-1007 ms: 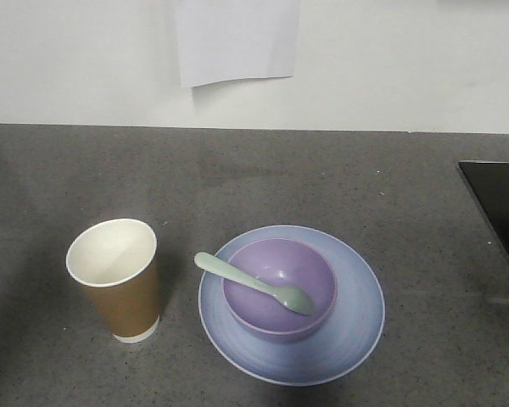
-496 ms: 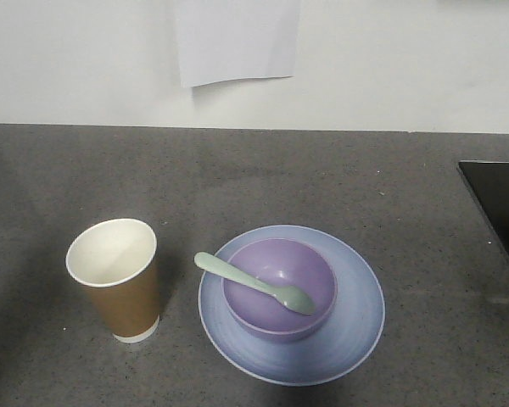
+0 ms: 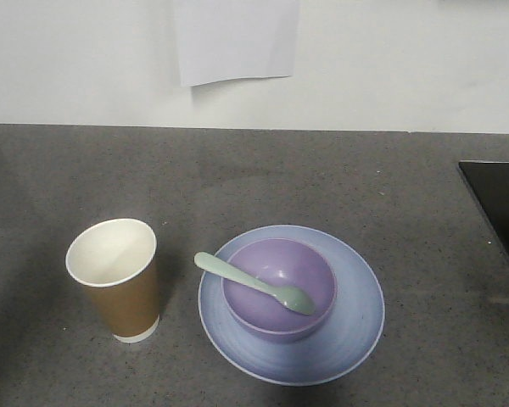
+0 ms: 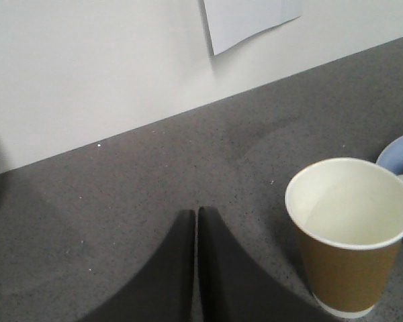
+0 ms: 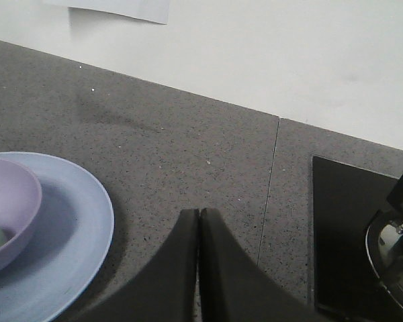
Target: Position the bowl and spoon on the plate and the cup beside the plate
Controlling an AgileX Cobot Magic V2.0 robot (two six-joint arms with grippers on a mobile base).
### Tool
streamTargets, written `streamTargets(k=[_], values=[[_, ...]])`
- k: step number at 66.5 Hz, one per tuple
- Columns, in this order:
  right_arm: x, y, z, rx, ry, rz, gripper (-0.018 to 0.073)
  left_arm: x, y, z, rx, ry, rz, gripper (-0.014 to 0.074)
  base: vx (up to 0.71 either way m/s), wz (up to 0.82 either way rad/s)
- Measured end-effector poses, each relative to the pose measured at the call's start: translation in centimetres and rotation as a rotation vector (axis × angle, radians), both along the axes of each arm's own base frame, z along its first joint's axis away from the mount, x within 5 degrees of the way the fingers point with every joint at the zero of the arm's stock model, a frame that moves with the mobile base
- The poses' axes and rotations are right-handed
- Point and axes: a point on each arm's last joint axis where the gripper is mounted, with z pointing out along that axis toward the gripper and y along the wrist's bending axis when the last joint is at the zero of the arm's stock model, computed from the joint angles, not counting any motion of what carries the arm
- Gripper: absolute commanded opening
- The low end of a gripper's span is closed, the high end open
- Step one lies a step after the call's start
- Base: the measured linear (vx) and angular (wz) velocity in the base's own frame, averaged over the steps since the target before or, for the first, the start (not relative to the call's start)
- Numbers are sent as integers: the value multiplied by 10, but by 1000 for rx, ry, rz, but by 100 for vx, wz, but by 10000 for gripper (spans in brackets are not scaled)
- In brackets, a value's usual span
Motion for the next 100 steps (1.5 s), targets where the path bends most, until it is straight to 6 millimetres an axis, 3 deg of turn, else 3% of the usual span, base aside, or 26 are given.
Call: streamTargets(k=[12, 21, 28, 48, 100], values=[[0, 0, 0, 0, 0, 0, -6, 0, 0, -70, -38, 6, 12, -8, 0, 0], [0, 0, 0, 0, 0, 0, -6, -14, 4, -118, -99, -107, 38, -8, 0, 0], [0, 0, 0, 0, 0, 0, -6, -24, 7, -143, -129, -202, 54, -8, 0, 0], [0, 0, 0, 0, 0, 0, -6, -41, 10, -149, -122, -291, 55, -8, 0, 0], [0, 0, 0, 0, 0, 0, -6, -41, 16, -150, -167, -279, 167, -8, 0, 0]])
